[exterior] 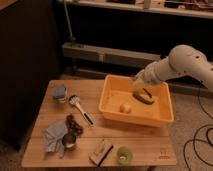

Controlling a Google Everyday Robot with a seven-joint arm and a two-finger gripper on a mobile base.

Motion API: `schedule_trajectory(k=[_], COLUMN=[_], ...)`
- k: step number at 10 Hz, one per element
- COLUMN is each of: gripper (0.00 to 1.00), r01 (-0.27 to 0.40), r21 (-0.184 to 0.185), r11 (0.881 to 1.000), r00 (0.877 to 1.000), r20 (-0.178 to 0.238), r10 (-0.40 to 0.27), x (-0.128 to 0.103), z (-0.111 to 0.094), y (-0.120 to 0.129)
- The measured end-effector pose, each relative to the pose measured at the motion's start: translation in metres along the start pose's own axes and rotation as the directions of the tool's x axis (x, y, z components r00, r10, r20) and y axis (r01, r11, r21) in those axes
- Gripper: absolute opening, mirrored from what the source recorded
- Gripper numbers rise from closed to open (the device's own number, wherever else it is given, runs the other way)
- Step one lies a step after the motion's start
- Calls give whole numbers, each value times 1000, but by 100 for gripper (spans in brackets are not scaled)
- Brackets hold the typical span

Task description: Place fork in tray

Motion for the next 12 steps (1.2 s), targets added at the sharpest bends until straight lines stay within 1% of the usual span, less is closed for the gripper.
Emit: schedule_trajectory(k=[1,2,4,5,6,8,10,12], gripper=[0,0,0,0,0,0,0,0], r01=[-17,-29,-37,-37,-36,-42,-54,-59], r21=[-11,-33,-67,-75,-83,-89,-89,-89], r11=[1000,999,997,997,996,995,995,994], r00=[1000,999,999,999,999,999,995,991], r20=[9,17,20,17,5,-34,-88,-125], r10=[17,29,38,38,36,39,47,48], x=[8,12,18,19,19,27,44,54], z=[3,11,26,31,38,47,51,52], y=[1,6,21,24,26,27,27,26])
